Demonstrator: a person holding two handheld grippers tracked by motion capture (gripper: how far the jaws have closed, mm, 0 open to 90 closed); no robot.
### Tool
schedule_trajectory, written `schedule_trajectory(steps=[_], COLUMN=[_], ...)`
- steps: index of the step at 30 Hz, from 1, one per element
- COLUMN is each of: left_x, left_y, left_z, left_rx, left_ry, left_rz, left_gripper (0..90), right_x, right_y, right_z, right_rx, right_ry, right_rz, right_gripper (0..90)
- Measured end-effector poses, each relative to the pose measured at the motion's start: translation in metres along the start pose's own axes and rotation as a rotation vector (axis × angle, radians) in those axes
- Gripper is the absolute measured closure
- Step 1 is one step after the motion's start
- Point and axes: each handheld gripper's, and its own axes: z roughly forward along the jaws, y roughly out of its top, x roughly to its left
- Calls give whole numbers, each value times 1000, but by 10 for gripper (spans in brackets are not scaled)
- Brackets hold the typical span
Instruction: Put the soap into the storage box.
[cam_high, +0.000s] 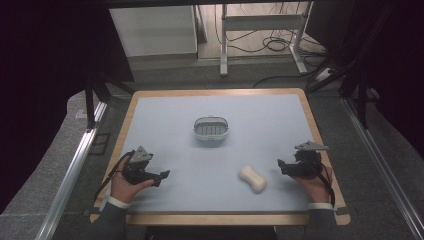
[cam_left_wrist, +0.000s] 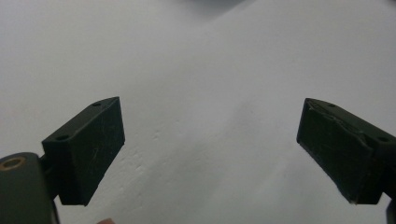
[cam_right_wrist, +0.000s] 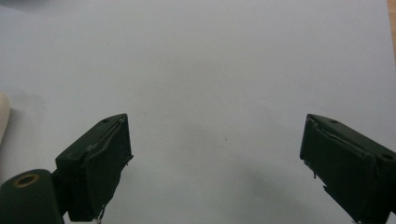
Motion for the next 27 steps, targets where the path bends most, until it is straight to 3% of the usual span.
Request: schedule_trajectory(steps=[12,17,27], left_x=[3,7,6], left_y=[2,4,4], left_z=[2,4,7], left_rx=[-13,-13,5], left_ry=[-21,-20,-13], left_rz=[-2,0,5], left_gripper=[82,83,85], right_x=[-2,1,-4], right_y=[-3,-4,0], right_z=[-11,-7,-17], right_rx=[-28,-6,-27], right_ry=[18,37,70], right_rz=[17,-5,4], right_gripper=[124,138,152])
